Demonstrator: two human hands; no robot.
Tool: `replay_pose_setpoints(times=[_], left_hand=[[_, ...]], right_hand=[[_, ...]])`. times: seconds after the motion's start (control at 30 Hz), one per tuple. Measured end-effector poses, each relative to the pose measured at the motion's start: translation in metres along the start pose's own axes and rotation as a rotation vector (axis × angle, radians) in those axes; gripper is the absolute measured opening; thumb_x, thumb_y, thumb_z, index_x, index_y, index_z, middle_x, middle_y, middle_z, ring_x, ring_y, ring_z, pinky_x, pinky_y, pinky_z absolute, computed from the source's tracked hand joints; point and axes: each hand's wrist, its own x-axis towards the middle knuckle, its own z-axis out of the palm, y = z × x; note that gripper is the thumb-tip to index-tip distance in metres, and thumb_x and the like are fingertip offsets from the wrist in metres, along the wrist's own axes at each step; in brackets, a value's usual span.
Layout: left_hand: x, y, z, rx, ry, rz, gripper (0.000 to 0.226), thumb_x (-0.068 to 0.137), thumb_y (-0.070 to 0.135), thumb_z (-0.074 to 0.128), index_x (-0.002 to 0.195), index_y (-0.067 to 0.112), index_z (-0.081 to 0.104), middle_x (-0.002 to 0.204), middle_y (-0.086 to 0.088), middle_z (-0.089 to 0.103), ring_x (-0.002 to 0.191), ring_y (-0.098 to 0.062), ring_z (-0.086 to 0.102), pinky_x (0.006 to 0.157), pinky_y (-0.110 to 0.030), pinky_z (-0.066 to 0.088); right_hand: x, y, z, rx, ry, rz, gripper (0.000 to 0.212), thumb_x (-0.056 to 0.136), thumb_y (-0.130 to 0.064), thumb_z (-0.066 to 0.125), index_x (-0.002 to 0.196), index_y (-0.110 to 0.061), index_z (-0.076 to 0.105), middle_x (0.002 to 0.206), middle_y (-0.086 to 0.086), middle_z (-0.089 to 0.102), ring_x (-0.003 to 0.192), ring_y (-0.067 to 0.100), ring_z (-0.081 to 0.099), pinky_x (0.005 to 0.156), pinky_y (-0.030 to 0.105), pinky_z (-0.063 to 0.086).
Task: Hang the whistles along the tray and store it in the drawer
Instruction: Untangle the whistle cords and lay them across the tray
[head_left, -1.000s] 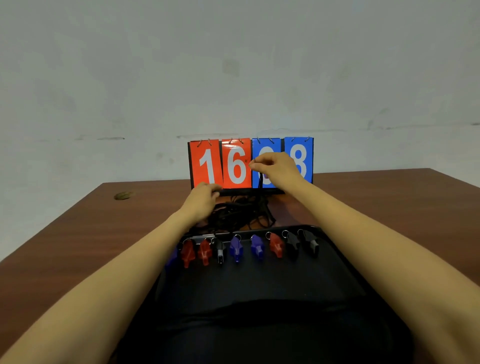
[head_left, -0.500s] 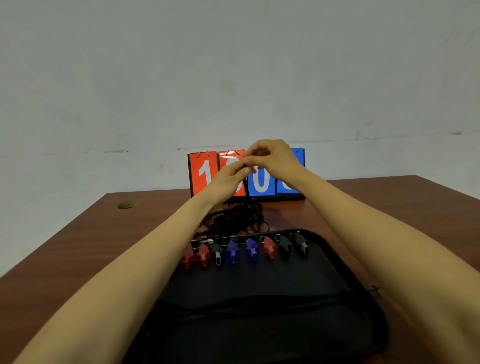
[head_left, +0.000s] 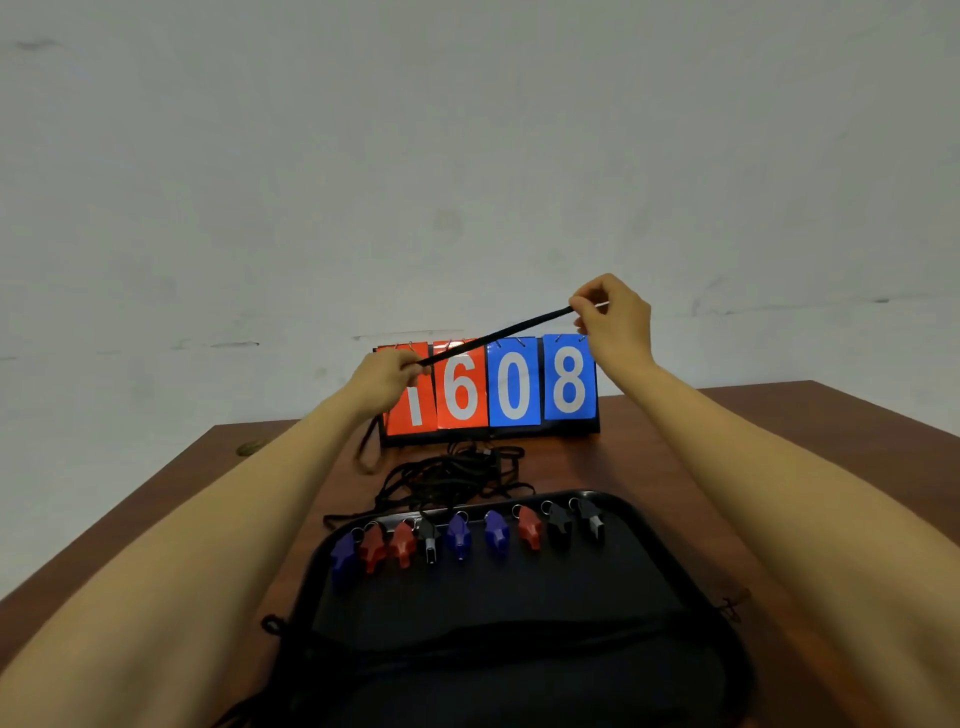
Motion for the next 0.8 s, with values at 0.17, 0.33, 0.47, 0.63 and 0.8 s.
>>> replay_pose_setpoints(times=[0.17, 0.33, 0.47, 0.63, 0.8], left_hand=[[-0.002, 0.015, -0.013, -0.23, 0.211, 0.016, 0.03, 0.1, 0.012, 0.038, 0.117, 0.001, 0.061, 0.084, -0.003, 0.059, 0.069, -0.016, 0.055, 0.06, -0.019, 0.045], [-0.022, 0.014, -0.03, -0.114, 0.166, 0.05, 0.024, 0.096, 0.015, 0.048, 0.114, 0.007, 0.061, 0.088, -0.004, 0.066, 0.086, -0.015, 0.053, 0.069, -0.022, 0.041], [-0.056, 0.004, -0.038, -0.087, 0.035, 0.028, 0.018, 0.091, 0.024, 0.059, 0.096, 0.009, 0.068, 0.083, -0.002, 0.069, 0.081, -0.009, 0.056, 0.078, -0.026, 0.043], [-0.11, -0.005, -0.039, 0.035, -0.125, -0.021, 0.024, 0.094, 0.02, 0.055, 0.113, 0.01, 0.067, 0.107, -0.008, 0.068, 0.109, -0.028, 0.058, 0.097, -0.038, 0.043], [-0.16, -0.016, -0.035, 0.002, -0.125, -0.016, 0.01, 0.095, 0.02, 0.054, 0.102, 0.019, 0.061, 0.085, -0.001, 0.07, 0.074, -0.017, 0.056, 0.064, -0.026, 0.044]], right_hand=[[-0.002, 0.008, -0.009, -0.113, -0.111, 0.013, 0.007, 0.091, -0.017, 0.06, 0.09, -0.01, 0.06, 0.086, 0.002, 0.062, 0.064, 0.012, 0.059, 0.062, 0.02, 0.053], [-0.014, 0.011, -0.021, -0.312, -0.229, 0.021, 0.009, 0.087, -0.019, 0.065, 0.087, -0.01, 0.067, 0.087, 0.006, 0.067, 0.078, 0.02, 0.062, 0.075, 0.036, 0.054], [-0.03, 0.012, -0.037, -0.338, -0.226, 0.07, 0.007, 0.088, -0.015, 0.063, 0.086, -0.008, 0.065, 0.085, 0.009, 0.068, 0.078, 0.025, 0.067, 0.081, 0.041, 0.055], [-0.066, 0.01, -0.057, -0.441, -0.334, 0.08, 0.007, 0.091, -0.011, 0.059, 0.09, -0.005, 0.063, 0.086, 0.006, 0.064, 0.084, 0.026, 0.066, 0.084, 0.042, 0.054], [-0.105, 0.01, -0.081, -0.481, -0.367, 0.095, 0.007, 0.088, -0.019, 0.064, 0.084, -0.014, 0.065, 0.086, 0.004, 0.066, 0.084, 0.021, 0.062, 0.081, 0.04, 0.053]])
